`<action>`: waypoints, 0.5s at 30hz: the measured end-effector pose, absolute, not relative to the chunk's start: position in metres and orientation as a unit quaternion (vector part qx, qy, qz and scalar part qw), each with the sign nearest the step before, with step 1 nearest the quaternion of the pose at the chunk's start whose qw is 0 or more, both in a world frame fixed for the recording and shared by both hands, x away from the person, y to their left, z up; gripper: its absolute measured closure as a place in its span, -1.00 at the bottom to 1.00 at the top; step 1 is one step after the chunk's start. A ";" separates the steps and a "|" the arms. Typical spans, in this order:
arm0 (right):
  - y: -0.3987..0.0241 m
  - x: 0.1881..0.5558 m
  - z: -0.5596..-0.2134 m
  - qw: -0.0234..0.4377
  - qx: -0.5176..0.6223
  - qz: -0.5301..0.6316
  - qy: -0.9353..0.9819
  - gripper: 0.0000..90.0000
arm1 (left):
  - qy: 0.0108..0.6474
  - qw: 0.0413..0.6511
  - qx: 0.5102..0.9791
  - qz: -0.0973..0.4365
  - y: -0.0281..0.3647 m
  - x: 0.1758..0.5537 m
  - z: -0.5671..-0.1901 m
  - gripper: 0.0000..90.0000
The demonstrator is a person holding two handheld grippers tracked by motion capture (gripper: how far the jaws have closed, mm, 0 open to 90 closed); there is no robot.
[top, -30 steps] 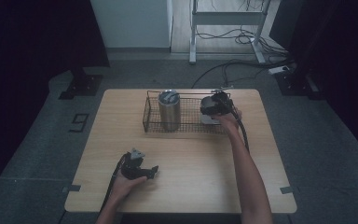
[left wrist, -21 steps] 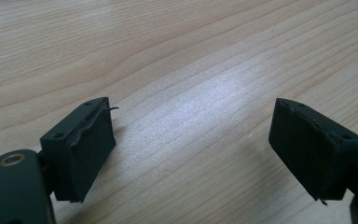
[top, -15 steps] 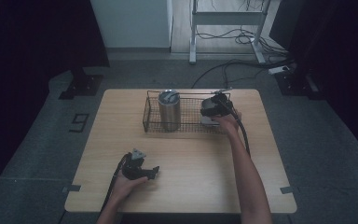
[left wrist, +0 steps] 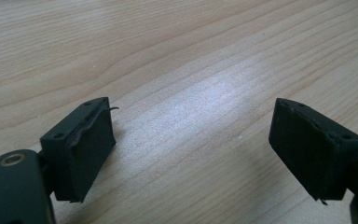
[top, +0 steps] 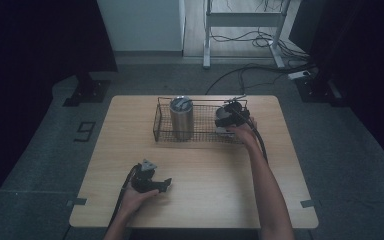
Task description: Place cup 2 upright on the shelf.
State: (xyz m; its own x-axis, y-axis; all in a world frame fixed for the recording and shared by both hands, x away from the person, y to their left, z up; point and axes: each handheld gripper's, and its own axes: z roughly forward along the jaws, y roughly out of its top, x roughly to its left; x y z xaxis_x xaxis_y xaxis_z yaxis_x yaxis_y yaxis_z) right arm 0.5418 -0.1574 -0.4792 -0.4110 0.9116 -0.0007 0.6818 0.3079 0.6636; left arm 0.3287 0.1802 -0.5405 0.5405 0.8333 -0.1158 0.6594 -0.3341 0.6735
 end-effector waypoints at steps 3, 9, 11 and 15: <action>-0.157 0.541 -0.477 0.188 0.509 0.306 0.782 -0.94 | 0.462 0.346 0.807 0.126 0.180 0.329 -0.541 -0.68; -0.161 0.538 -0.470 0.184 0.518 0.336 0.765 -1.00 | 0.460 0.349 0.807 0.126 0.179 0.328 -0.540 -0.68; -0.161 0.536 -0.465 0.197 0.514 0.341 0.762 -1.00 | 0.462 0.347 0.807 0.126 0.179 0.328 -0.541 -0.68; -0.164 0.532 -0.454 0.212 0.512 0.358 0.751 -1.00 | 0.461 0.344 0.808 0.127 0.177 0.328 -0.542 -0.69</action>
